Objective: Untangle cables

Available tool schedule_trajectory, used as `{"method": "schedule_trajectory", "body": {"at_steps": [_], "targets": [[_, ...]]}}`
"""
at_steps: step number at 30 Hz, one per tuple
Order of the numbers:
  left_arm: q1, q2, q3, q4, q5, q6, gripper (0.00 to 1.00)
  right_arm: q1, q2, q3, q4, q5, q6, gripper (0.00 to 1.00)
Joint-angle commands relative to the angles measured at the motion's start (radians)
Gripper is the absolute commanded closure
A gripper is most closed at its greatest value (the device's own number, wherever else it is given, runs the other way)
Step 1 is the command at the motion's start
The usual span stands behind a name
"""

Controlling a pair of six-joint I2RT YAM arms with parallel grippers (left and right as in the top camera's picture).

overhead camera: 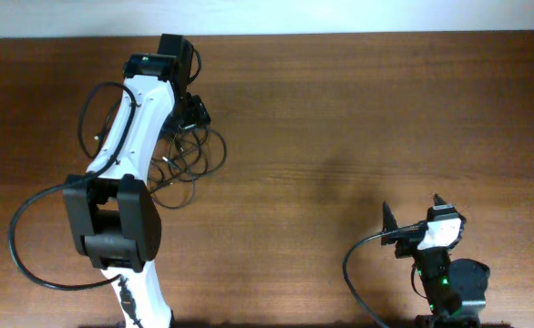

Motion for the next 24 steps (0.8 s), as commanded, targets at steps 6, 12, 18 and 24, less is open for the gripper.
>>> {"method": "schedule_trajectory", "body": {"at_steps": [6, 12, 18, 24], "targets": [[0.003, -0.011, -0.004, -0.001, 0.0, 0.003, 0.01, 0.006, -0.089, -0.005, -0.008, 0.011, 0.003, 0.02], [0.003, -0.011, -0.004, -0.001, 0.0, 0.002, 0.01, 0.006, -0.089, -0.005, -0.008, 0.011, 0.003, 0.02], [0.003, -0.011, -0.004, -0.001, 0.0, 0.003, 0.01, 0.006, -0.089, -0.005, -0.008, 0.011, 0.003, 0.02], [0.003, -0.011, -0.004, -0.001, 0.0, 0.003, 0.01, 0.006, -0.089, -0.005, -0.008, 0.011, 0.003, 0.02]]}}
